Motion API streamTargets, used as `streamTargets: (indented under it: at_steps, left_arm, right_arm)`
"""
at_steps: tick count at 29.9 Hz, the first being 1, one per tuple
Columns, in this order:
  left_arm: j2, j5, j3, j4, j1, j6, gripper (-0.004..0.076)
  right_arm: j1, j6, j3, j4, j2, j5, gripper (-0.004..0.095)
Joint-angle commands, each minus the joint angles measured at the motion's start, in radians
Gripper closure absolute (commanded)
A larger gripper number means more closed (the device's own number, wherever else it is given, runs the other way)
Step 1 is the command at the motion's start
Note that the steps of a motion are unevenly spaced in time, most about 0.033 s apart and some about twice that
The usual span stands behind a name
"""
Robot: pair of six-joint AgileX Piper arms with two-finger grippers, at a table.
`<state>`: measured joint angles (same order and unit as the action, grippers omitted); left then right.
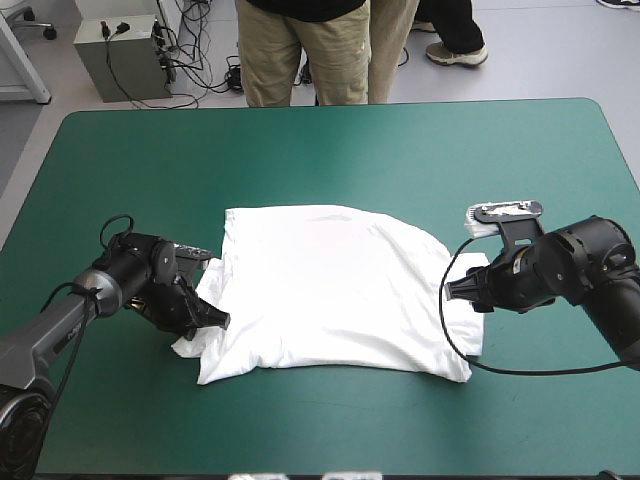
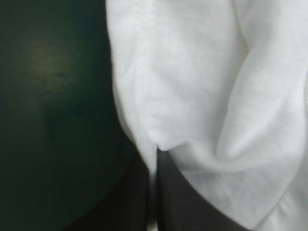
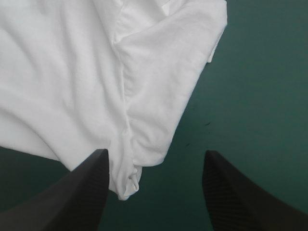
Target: Fold the cloth
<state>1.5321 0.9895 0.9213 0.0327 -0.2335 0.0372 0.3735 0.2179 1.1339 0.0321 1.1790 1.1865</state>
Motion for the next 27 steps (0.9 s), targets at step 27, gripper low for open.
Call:
streamTargets:
  at_steps: [27]
  left_arm:
    - [0.022,-0.06,0.212,0.122,-0.32,-0.001,0.0733]
  right_arm:
    - [-0.002,0.007,0.03,0.013,-0.024,-0.004,0.0354]
